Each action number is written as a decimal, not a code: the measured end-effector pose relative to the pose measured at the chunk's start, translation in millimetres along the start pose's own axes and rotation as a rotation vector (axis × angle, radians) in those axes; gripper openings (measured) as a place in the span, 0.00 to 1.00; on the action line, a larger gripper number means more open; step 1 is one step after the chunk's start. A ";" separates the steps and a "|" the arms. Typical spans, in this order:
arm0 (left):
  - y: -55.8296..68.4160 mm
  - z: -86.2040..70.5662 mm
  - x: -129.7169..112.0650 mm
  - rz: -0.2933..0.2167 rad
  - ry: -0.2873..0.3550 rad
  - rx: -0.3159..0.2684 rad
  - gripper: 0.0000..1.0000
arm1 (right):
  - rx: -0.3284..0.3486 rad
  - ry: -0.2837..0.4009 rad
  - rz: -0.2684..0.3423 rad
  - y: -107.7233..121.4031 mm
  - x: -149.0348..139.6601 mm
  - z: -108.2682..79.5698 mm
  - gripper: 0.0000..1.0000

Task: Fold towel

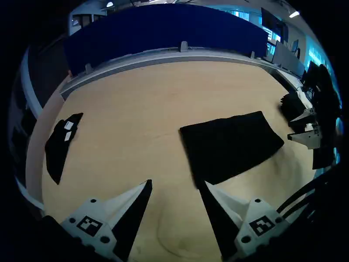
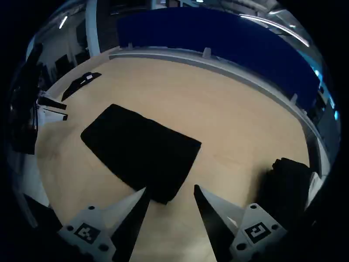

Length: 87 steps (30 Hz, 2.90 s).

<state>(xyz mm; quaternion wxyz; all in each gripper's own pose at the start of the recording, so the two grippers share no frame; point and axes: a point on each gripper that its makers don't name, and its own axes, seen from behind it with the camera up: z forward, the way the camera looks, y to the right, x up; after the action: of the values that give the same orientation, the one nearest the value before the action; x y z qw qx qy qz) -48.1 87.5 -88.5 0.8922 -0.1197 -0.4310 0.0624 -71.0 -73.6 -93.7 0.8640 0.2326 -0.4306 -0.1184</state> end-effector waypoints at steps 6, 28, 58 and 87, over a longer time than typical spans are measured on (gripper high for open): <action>-4.1 -14.2 -9.0 -0.025 0.004 0.017 0.79 | 0.039 -0.033 -0.050 -8.2 -8.3 4.6 0.75; -10.4 -42.1 -28.8 -0.085 0.009 0.043 0.79 | 0.133 -0.140 -0.138 -23.4 -32.5 31.0 0.46; -10.9 -43.4 -34.1 -0.091 0.002 0.037 0.79 | 0.086 -0.080 -0.211 -16.6 -18.7 30.7 0.03; -29.5 -81.0 -39.0 -0.188 0.067 0.080 0.79 | 0.134 0.083 -0.478 -75.8 123.1 11.8 0.03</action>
<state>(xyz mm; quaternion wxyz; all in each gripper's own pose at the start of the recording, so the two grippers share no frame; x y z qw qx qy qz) -8.5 37.8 -158.5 0.9122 -0.0451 -0.4072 -0.0085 -6.8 -192.5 -40.9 0.8111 0.3891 -0.3344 -0.2810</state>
